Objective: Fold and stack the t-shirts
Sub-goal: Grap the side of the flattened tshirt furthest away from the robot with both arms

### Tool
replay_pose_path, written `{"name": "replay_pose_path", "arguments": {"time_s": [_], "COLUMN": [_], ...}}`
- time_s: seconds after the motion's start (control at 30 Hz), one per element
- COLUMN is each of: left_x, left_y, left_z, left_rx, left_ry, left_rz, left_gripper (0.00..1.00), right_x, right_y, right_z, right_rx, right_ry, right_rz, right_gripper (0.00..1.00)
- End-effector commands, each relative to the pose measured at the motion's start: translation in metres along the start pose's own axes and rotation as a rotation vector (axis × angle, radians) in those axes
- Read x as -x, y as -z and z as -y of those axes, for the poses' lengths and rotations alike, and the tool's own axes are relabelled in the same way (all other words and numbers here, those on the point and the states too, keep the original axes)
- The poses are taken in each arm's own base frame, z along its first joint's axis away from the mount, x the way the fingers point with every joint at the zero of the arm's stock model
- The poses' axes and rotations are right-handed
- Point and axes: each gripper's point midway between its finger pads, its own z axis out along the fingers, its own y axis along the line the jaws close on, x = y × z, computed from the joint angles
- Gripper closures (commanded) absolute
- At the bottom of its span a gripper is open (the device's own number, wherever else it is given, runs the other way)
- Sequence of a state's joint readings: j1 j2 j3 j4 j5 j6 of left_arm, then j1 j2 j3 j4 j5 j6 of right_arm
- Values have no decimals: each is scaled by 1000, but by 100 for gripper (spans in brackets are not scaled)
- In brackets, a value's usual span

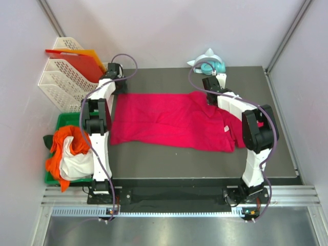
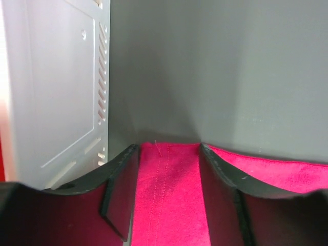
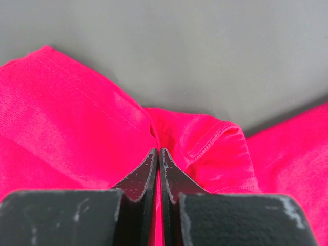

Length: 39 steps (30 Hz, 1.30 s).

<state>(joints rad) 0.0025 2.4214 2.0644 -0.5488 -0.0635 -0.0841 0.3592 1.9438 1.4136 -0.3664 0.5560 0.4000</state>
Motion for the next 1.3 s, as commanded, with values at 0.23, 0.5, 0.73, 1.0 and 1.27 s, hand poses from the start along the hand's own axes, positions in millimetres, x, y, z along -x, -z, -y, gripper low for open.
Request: {"name": "replay_pose_path", "arguments": {"time_s": [0.23,0.5,0.73,1.0,1.27], "left_x": [-11,-5,15,18,18], "left_y": [-3,8,45,92,143], "left_z": [-20,-19,-10,-1,11], "left_rx": [36,25,-30,-100,-181], "left_ry": [15,20,25,1,-13], "left_rz": [-1,15,73,101,118], "left_gripper": [100,100,100,100,100], "right_x": [10,19,72,87,107], "right_y": [6,5,22,43,85], "right_z": [-7,-5,-5,-3,7], "right_rx": [19,6,28,52,90], "right_ry": [-11,-19,-80,-113,-146], "right_rz": [35,51,141,182,255], "right_gripper": [100,100,100,100,100]}}
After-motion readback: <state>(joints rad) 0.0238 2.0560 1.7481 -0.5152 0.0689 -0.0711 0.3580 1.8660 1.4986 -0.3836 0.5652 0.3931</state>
